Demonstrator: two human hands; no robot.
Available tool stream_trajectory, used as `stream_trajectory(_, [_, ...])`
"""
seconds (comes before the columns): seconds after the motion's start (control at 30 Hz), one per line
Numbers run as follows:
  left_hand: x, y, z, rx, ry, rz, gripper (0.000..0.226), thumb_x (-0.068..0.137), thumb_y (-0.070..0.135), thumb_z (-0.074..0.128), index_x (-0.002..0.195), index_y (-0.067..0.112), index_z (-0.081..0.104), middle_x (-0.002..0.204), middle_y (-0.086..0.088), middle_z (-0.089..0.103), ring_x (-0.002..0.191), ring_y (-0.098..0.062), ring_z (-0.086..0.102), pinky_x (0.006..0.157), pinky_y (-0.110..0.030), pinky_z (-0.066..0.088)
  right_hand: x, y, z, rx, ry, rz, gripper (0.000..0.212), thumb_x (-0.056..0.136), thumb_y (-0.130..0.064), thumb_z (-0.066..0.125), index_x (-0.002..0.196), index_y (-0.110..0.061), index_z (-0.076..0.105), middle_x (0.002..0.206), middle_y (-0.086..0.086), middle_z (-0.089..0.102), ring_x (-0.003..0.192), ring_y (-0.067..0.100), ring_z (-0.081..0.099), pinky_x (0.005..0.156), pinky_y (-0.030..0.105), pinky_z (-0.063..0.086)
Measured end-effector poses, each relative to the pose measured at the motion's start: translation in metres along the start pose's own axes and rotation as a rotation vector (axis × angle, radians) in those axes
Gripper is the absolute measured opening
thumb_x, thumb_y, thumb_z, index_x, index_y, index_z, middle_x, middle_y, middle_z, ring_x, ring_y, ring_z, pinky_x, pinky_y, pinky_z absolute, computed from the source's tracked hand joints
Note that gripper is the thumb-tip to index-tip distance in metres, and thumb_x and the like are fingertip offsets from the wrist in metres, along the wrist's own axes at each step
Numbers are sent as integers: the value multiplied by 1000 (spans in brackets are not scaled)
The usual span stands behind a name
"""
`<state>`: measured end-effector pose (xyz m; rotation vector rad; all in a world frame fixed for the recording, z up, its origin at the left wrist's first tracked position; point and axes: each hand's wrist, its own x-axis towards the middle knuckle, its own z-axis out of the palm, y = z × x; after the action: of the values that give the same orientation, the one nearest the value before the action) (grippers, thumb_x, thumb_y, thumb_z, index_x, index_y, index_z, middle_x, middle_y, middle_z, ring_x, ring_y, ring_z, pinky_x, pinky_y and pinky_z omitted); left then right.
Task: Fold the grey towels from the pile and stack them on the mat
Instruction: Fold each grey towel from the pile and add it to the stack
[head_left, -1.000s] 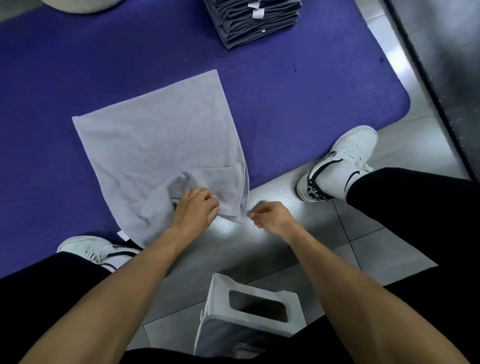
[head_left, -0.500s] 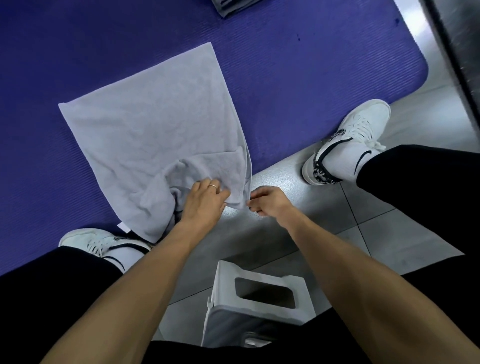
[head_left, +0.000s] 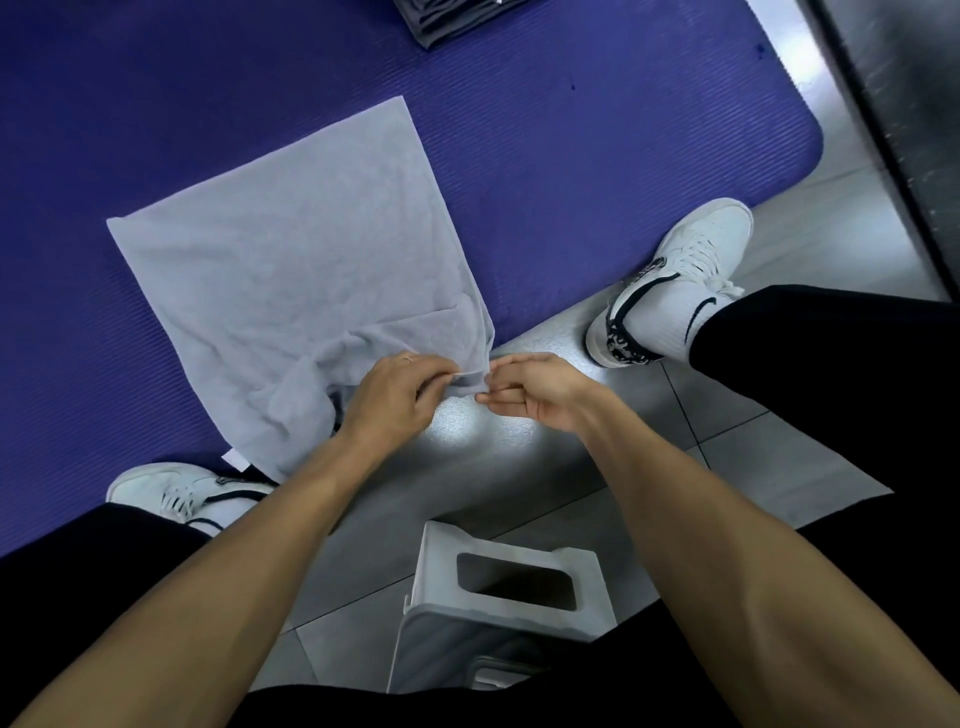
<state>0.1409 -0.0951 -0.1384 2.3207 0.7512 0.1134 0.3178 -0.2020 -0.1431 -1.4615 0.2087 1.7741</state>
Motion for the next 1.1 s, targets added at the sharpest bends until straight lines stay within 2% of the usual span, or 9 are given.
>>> stream_trajectory(0.1, [3,11,-3,-123,11,-18,20,89,14,60,101,11,76,94,-1,76,81,-15,64,76,-26,47,-7,-9,3,33,-60,-23,9,90,5,58,94,-1,65,77,11,69,77,23,74,70,28,61])
stream_trajectory(0.17, [5,17,-5,-196,-12,-45,25,89,13,58,107,13,75,98,3,75,82,-9,64,78,-20,47,-11,-14,4,22,-88,-24,12,92,2,56,91,-3,67,82,12,71,76,21,73,74,28,61])
stream_trajectory(0.27, [6,27,-9,-265,-39,-85,23,89,10,64,109,13,75,87,11,68,77,-3,57,74,-7,40,-14,-17,4,4,-106,-30,13,91,0,57,93,-3,69,88,12,73,78,20,72,82,31,58])
stream_trajectory(0.4, [6,31,-13,-330,-8,-138,17,86,8,73,102,14,78,79,1,68,76,-14,59,68,-11,40,-17,-18,3,-4,-132,-23,13,90,-1,58,92,-4,71,85,9,74,73,15,70,78,28,57])
stream_trajectory(0.63, [5,33,-17,-301,41,-67,16,85,5,71,96,13,79,79,-4,68,75,-14,60,69,-18,44,-25,-22,4,11,-162,-10,16,92,-1,56,94,-4,71,85,7,72,70,12,68,69,25,58])
stream_trajectory(0.73, [5,36,-19,-288,41,-58,16,83,15,69,95,13,80,78,1,66,75,-11,59,69,-12,42,-27,-23,5,13,-159,-18,16,92,0,55,91,-4,71,83,7,71,69,12,68,67,24,59])
stream_trajectory(0.87, [3,42,-22,-265,44,-58,20,79,21,76,97,13,79,80,8,65,80,6,58,75,-5,38,-30,-23,5,23,-189,-36,16,93,1,53,94,-2,68,79,7,72,68,12,69,65,24,59])
stream_trajectory(0.93, [1,43,-22,-247,48,-76,23,76,22,80,98,15,79,81,9,66,81,4,58,78,-9,40,-30,-23,4,20,-196,-46,15,94,2,53,96,-1,68,81,8,73,69,13,70,65,24,59])
stream_trajectory(1.1, [-2,40,-23,-149,87,-113,18,79,25,68,90,15,78,83,0,72,84,-16,62,78,-28,47,-33,-26,8,-66,-144,-104,10,92,1,60,94,-4,68,81,7,72,70,15,69,66,25,58])
